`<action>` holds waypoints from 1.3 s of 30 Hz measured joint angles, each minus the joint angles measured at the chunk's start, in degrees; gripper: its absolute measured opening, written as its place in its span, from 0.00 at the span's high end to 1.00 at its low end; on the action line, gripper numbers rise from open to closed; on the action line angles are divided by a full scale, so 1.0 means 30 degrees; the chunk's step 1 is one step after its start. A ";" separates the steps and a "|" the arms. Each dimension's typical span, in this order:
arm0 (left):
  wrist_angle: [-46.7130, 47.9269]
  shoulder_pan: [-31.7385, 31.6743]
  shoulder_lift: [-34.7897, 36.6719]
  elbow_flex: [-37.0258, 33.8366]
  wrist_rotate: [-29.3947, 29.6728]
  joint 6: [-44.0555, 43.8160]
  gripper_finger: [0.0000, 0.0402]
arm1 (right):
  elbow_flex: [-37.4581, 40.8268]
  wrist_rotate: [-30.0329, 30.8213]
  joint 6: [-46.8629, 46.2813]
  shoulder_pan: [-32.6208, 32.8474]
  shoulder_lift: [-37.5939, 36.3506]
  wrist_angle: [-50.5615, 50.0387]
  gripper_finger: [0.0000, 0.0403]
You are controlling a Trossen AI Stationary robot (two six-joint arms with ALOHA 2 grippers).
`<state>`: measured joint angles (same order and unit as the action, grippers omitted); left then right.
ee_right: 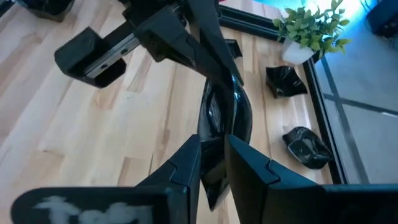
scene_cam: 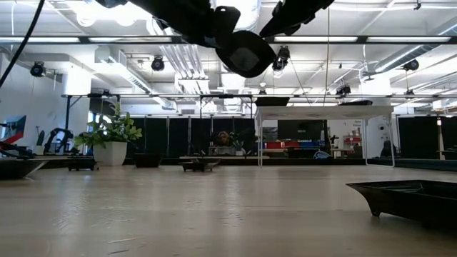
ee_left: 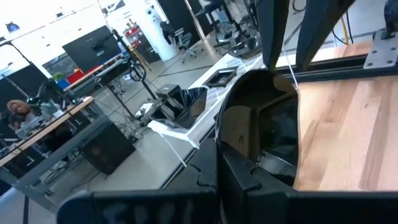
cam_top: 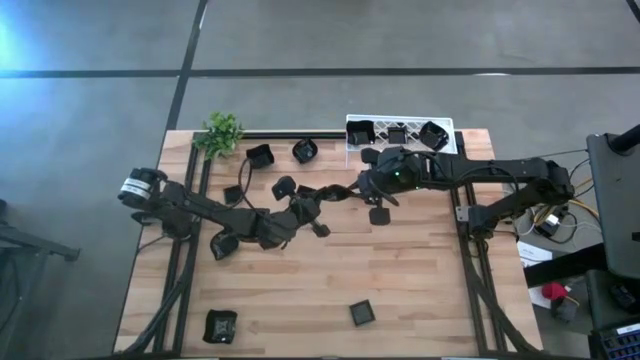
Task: Pick & Place Mini shaped plates
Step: Stack the black leaf-shaped plate on top of the black leaf-shaped plate on the shelf
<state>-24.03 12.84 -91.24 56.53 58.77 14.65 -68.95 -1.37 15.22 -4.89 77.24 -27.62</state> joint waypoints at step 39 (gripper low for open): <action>0.0014 0.0328 -0.0007 -0.0015 -0.0813 -0.1419 1.00 | -0.0007 0.1193 -0.0061 0.0000 0.0040 -0.0108 0.86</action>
<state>-23.99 13.82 -91.26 56.49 56.33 10.40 -68.97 2.21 15.04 -4.89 77.36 -27.94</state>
